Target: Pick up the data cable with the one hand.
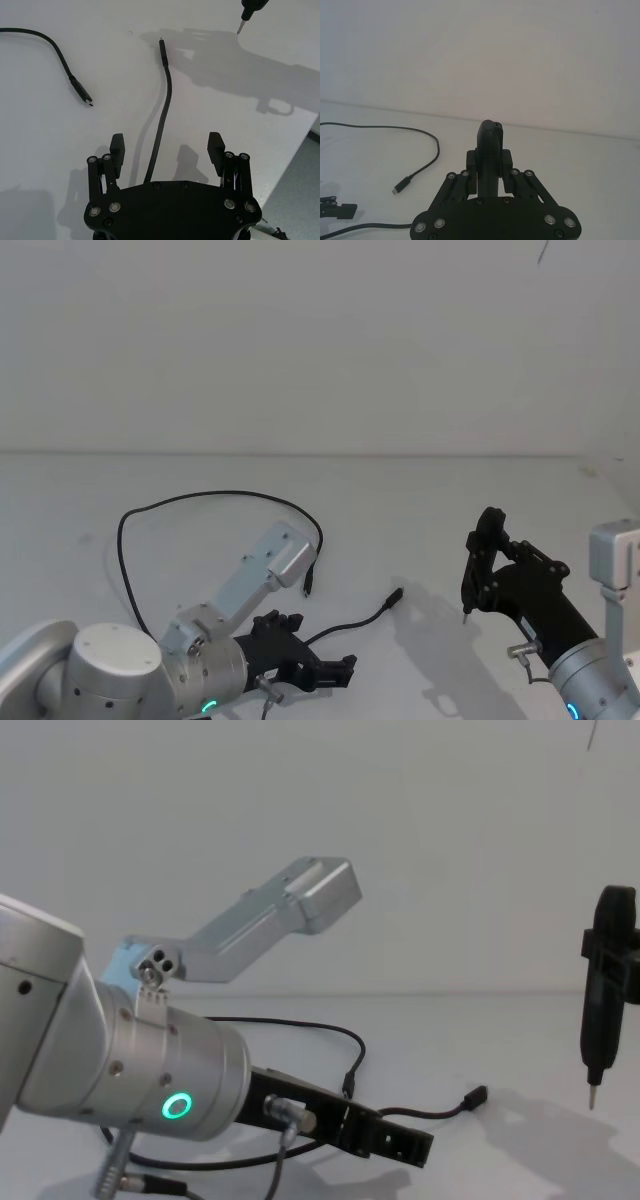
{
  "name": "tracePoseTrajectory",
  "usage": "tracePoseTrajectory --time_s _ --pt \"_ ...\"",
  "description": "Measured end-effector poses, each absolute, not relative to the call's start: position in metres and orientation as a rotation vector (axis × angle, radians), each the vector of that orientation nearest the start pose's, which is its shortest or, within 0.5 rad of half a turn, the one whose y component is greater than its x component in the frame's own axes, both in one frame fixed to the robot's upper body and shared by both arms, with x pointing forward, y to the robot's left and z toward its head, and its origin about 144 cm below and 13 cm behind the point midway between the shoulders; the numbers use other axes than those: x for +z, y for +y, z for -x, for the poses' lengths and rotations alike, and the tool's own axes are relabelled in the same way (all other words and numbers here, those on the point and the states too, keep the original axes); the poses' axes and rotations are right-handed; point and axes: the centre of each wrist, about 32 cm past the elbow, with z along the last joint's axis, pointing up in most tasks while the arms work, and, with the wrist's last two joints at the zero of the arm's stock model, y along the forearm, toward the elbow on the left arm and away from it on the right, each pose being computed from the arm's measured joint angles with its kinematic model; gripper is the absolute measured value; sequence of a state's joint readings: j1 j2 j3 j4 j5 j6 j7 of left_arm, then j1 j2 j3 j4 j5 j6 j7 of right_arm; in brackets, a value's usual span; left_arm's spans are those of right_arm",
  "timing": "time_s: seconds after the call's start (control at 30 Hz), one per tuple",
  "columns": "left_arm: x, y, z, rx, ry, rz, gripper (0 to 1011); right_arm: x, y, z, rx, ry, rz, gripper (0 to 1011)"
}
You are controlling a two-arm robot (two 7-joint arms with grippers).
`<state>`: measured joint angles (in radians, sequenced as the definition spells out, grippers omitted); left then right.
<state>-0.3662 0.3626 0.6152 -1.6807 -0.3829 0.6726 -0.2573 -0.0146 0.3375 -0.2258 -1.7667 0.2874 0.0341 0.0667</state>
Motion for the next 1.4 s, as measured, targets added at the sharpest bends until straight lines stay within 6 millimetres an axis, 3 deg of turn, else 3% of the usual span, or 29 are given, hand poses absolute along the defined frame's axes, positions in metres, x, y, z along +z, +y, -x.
tracePoseTrajectory --time_s 0.2,0.4,0.8,0.93,1.17,1.23,1.4 --pt "1.2367 0.1415 -0.4947 0.724 0.169 -0.471 994 1.1887 -0.2371 -0.4433 -1.230 -0.075 -0.026 279" --pt "1.2364 0.1392 -0.4955 0.722 0.164 -0.472 888 1.1887 -0.2371 -0.4433 -1.229 -0.075 -0.026 279" --pt "1.2360 0.1367 -0.4964 0.720 0.159 -0.475 540 1.1887 -0.2371 -0.4433 -1.229 -0.075 -0.026 279" --pt "1.2359 0.1363 -0.4966 0.720 0.158 -0.475 371 1.1887 -0.2371 -0.4433 -1.230 -0.075 -0.026 279" --pt "1.2357 0.1360 -0.4967 0.720 0.157 -0.476 196 1.1887 -0.2371 -0.4433 -1.229 -0.075 -0.026 279" --pt "1.2357 0.1359 -0.4967 0.719 0.157 -0.477 102 1.1887 -0.2371 -0.4433 -1.229 -0.075 -0.026 279" --pt "1.2356 0.1356 -0.4968 0.719 0.157 -0.477 41 1.1887 -0.2371 -0.4433 -1.229 -0.075 -0.026 279"
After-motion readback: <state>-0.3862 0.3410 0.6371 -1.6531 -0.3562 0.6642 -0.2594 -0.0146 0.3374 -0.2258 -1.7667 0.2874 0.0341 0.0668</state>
